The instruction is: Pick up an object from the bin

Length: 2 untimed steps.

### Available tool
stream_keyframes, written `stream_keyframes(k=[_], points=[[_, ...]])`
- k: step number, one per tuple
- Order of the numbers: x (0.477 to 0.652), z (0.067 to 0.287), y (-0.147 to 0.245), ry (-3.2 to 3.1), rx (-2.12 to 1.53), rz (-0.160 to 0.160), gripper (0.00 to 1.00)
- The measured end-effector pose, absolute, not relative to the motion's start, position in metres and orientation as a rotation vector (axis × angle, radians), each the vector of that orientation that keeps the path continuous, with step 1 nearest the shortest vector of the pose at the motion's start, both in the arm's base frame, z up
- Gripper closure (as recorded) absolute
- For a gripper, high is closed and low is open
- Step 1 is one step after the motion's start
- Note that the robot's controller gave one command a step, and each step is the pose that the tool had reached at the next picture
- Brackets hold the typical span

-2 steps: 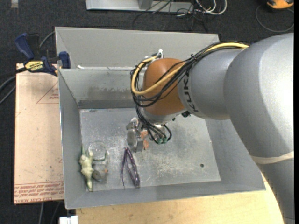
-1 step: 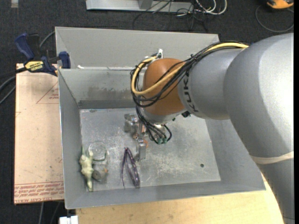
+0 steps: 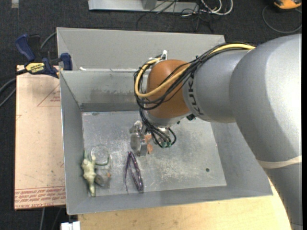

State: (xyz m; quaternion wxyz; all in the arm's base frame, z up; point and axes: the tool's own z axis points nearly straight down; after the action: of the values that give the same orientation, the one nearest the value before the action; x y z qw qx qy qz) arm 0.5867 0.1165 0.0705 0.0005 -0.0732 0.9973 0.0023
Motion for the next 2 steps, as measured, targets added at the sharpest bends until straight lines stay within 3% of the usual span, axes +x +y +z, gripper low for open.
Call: stream_keyframes(k=[1, 2], points=[[0.5865, 0.0704, 0.1165, 3.133, -0.23, 0.007, 0.0], [0.5865, 0.0704, 0.1164, 3.133, -0.23, 0.007, 0.0]])
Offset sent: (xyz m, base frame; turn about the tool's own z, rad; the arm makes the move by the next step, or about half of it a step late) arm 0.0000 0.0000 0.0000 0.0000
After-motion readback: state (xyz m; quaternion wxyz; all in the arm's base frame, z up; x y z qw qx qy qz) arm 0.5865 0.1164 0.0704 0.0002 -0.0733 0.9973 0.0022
